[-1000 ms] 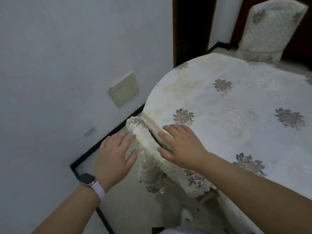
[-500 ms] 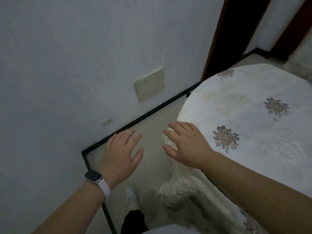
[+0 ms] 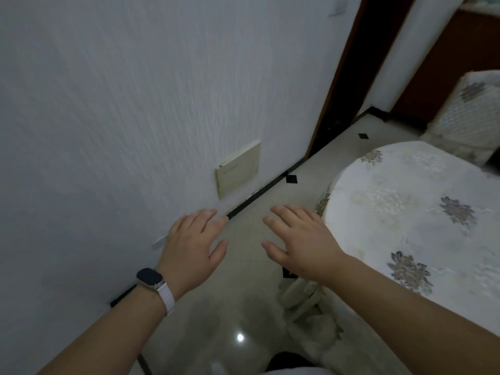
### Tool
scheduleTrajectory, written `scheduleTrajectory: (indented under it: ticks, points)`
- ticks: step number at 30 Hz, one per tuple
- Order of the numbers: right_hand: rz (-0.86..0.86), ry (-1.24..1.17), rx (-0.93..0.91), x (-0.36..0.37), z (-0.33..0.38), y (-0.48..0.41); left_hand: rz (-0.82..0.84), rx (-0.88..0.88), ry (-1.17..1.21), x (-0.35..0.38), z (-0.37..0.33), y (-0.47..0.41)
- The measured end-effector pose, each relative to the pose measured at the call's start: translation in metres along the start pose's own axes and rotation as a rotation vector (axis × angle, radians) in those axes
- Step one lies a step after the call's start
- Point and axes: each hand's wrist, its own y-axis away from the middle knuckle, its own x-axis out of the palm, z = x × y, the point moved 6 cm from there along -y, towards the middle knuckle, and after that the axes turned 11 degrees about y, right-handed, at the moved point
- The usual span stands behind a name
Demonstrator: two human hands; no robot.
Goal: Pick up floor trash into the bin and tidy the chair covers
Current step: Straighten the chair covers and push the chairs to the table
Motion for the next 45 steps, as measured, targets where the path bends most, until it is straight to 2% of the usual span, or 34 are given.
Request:
scheduleTrajectory:
  ticks: [9,13,17,20,26,36,39,45]
  points:
    - [-0.016,-0.030,0.088,0.036,-0.032,-0.080,0.060,0.117,-0.019,0.012,0.046,-0.083]
    - [-0.018,-0.086,0.057,0.068,-0.050,-0.147,0.113,0.094,-0.084,0.022,0.079,-0.142]
    - [-0.038,-0.142,0.080,0.091,-0.089,-0.220,0.165,0.066,-0.129,0.037,0.107,-0.214]
    - [-0.077,-0.158,0.110,0.098,-0.134,-0.260,0.186,0.112,-0.135,0.054,0.115,-0.275]
    - [-0.135,-0.107,0.215,0.101,-0.238,-0.294,0.167,0.212,-0.104,0.094,0.098,-0.394]
    - [-0.114,0.000,0.524,0.110,-0.394,-0.278,0.247,0.475,0.001,0.182,0.030,-0.542]
    - [-0.125,0.036,0.567,0.121,-0.427,-0.280,0.278,0.538,0.017,0.210,0.014,-0.585]
    - [-0.006,0.061,0.713,0.154,-0.511,-0.306,0.299,0.672,0.085,0.280,-0.010,-0.692]
